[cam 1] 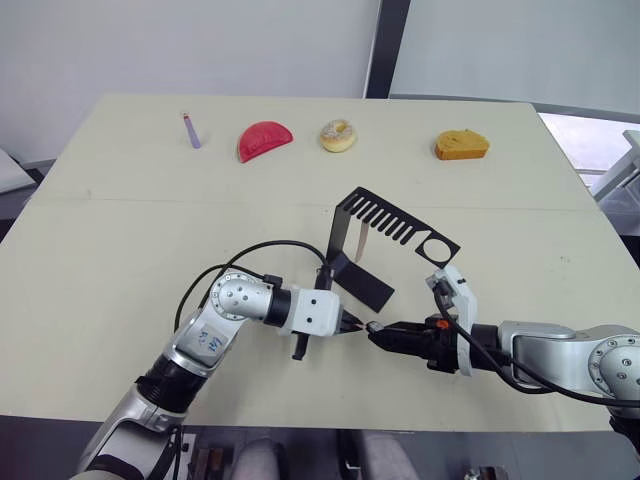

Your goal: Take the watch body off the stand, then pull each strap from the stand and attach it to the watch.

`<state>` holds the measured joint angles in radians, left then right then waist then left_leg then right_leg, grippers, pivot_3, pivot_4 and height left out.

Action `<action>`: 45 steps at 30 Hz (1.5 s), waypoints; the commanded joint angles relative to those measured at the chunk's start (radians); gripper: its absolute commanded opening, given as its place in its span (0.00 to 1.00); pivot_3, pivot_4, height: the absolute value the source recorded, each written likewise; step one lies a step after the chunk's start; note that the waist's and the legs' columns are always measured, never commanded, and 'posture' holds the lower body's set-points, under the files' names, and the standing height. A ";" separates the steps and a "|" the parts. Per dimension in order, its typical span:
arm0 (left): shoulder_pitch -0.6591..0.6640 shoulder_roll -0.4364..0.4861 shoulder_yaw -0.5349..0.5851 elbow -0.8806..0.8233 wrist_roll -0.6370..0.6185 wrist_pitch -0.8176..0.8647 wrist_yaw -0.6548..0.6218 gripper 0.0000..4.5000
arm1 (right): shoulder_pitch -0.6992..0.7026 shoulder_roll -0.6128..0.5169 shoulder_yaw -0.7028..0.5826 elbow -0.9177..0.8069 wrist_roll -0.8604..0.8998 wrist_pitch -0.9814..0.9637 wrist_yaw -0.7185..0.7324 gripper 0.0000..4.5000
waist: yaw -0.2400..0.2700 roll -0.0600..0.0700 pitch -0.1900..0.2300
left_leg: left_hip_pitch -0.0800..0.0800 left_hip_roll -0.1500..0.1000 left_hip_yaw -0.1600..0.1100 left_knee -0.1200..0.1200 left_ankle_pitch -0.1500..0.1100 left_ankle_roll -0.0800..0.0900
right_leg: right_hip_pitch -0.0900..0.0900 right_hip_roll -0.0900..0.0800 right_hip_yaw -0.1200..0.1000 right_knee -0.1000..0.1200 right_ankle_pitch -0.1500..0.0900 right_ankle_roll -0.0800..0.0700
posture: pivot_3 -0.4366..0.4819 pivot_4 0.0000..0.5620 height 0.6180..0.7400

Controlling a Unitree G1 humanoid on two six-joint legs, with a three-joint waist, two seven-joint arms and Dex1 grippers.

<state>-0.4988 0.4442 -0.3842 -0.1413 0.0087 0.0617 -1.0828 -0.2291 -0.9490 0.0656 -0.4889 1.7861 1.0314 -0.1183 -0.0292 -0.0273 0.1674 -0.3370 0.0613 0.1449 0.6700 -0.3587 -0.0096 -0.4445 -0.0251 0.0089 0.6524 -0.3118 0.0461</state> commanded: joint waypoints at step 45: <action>-0.046 -0.058 -0.039 -0.001 -0.002 -0.035 0.018 0.00 | -0.026 0.011 0.012 -0.078 0.046 -0.003 0.039 0.36 | 0.000 0.000 0.000 | 0.000 0.000 0.000 0.000 0.000 0.000 | 0.000 0.000 0.000 0.000 0.000 0.000 | 0.48 0.27 0.98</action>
<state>-0.5142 0.4300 -0.3966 -0.1071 0.0187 0.0434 -1.0786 -0.2315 -0.9527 0.0663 -0.4889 1.7838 1.0310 -0.1186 -0.0291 -0.0273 0.1674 -0.3370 0.0613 0.1449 0.6700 -0.3587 -0.0096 -0.4445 -0.0251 0.0089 0.6525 -0.3118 0.0461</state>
